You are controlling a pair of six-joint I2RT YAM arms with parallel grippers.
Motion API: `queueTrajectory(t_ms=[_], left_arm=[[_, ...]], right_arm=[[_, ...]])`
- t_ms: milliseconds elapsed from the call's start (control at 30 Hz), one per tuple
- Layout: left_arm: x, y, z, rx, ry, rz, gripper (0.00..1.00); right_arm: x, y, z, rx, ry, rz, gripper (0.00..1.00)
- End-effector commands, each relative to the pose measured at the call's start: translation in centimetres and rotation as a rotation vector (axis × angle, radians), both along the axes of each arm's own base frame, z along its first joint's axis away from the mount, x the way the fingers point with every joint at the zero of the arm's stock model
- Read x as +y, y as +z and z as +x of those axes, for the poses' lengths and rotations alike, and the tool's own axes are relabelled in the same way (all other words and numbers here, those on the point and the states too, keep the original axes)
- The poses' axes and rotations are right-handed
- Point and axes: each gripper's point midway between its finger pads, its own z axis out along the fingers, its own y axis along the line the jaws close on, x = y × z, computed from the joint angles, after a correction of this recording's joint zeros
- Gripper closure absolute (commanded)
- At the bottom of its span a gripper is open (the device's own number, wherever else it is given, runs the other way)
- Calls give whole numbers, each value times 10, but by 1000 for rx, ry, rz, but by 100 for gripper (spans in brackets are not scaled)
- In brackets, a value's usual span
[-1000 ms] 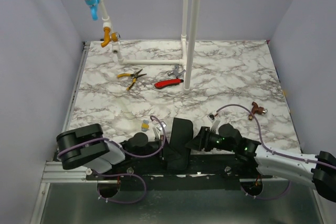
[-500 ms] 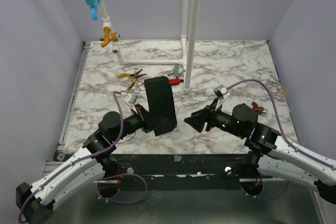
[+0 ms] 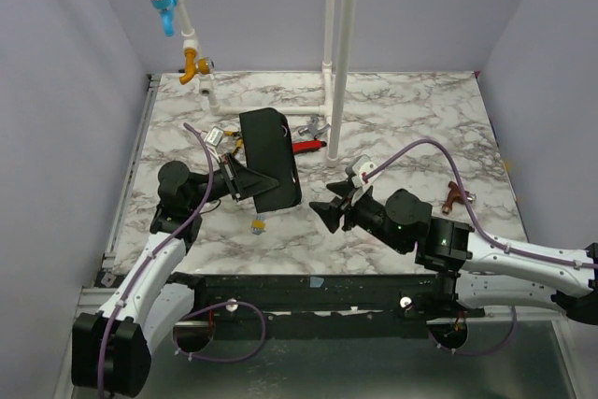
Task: Sort the hair-cutting tools
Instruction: Pick up the hairdressing tool bag at the center of the board.
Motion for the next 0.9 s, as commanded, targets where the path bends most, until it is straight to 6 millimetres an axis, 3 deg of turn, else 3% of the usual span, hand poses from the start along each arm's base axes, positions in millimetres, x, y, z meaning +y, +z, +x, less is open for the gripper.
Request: queueTrajectory(t_ms=[0,200,333,600,767,867], left_arm=[[-4,57,-49,-247,-238,-65,100],[-5,63,-53,-227,-280,-51,100],[-6,60,-51,-192,-279,-50,100],[-5,67,-31,-129,-178,-18,100],[-4,74,-23,-98,-122,-20,100],[-3,73,-23,-90,-106,-15,100]], right_arm=[[-11,8,16,-138,-74,-33,41],[-6,3,14,-147,-49,-39,43],[-3,17,-4,-175,47,24,43],[21,14,-32,-198,126,-4,43],[30,12,-27,-203,57,4,45],[29,22,-26,-208,38,83,48]])
